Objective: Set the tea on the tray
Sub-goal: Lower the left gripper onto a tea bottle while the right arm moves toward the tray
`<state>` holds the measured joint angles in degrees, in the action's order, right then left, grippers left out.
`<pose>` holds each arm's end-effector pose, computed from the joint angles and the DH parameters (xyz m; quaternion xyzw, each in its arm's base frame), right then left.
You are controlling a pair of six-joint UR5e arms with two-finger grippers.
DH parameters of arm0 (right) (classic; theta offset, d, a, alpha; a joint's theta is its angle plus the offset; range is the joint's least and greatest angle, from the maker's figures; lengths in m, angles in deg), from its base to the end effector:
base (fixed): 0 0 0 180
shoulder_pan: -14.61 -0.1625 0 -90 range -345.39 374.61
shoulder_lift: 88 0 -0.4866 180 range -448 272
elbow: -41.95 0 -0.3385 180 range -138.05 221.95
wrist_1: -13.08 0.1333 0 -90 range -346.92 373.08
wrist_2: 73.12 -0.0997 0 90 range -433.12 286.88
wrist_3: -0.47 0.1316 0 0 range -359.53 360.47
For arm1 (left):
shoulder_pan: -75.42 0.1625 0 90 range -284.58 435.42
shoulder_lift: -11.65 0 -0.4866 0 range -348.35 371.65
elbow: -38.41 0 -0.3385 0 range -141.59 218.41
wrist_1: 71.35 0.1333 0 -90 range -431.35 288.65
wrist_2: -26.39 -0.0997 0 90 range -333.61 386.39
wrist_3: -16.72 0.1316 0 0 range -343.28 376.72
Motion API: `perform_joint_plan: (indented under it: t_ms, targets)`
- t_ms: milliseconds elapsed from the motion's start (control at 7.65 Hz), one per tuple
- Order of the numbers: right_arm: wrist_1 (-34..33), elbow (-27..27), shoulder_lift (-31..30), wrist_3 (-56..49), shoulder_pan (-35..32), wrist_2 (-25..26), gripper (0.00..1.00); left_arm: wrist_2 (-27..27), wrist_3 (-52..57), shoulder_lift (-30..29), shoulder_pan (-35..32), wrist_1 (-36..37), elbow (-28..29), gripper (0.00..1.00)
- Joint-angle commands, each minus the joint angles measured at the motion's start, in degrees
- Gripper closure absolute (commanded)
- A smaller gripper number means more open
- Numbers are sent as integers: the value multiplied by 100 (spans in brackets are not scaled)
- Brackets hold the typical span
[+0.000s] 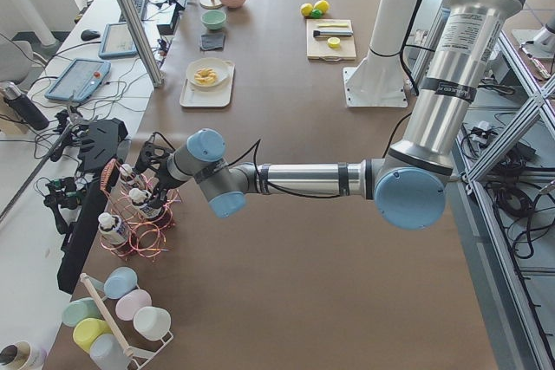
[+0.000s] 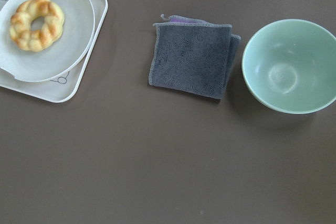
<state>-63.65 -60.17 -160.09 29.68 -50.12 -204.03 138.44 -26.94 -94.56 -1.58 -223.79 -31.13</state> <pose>-0.2065 -0.5477 0.4601 0.1587 -0.4470 -0.0989 0.8748 0.0599 -0.6323 0.6344 0.3408 0.3736 -0.1371 0.8518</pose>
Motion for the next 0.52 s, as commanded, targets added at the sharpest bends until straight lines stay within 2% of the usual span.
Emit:
perform_joint_plan:
  t_ms: [0,131,392]
  targets:
    - [0,8,11,6,21,31,0,-166,7,-214,1,-14,282,23]
    - [0,8,11,6,22,39,0,-184,24,-293,1,-14,370,27]
    - [0,-1,11,15,22,66,0,-210,103,-399,1,-14,537,27]
